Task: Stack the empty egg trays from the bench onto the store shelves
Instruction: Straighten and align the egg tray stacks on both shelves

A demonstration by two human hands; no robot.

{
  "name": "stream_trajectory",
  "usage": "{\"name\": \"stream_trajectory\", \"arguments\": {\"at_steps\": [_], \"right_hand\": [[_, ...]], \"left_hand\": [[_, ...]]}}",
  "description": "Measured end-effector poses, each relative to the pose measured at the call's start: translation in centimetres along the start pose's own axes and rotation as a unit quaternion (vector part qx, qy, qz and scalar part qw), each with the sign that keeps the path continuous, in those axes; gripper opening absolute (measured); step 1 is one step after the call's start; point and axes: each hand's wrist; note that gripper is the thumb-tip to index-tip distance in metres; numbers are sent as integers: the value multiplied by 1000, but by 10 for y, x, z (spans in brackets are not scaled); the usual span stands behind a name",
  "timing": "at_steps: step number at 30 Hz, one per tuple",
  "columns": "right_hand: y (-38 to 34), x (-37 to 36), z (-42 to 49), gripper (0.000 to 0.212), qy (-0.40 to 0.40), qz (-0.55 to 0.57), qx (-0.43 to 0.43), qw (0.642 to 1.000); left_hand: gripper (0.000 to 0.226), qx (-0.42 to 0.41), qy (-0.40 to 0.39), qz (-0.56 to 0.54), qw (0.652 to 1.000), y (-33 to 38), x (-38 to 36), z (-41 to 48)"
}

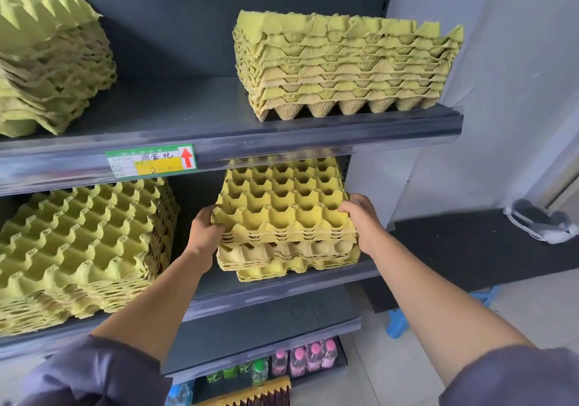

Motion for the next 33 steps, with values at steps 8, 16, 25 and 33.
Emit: {"name": "stream_trajectory", "arguments": {"at_steps": [8,16,25,33], "right_hand": [[-2,3,-21,59,-71,50,-17,996],[18,-5,-44,63,1,131,62,989],[33,-49,-70,76,104,128,140,976],[40,-92,-81,82,156,154,141,965]], "left_hand": [[45,-19,0,10,1000,6,10,-11],[53,-54,79,134,986,20,-7,-20],[44,-248,-32,544,801,11,-50,-57],[74,-236,-63,543,803,1,-46,-66]]}}
Point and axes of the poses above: each hand's wrist, its own z-axis towards the middle knuckle, its own x-axis out of the back of the hand, y = z × x, and after that the axes turned 13 degrees about -y, right-handed
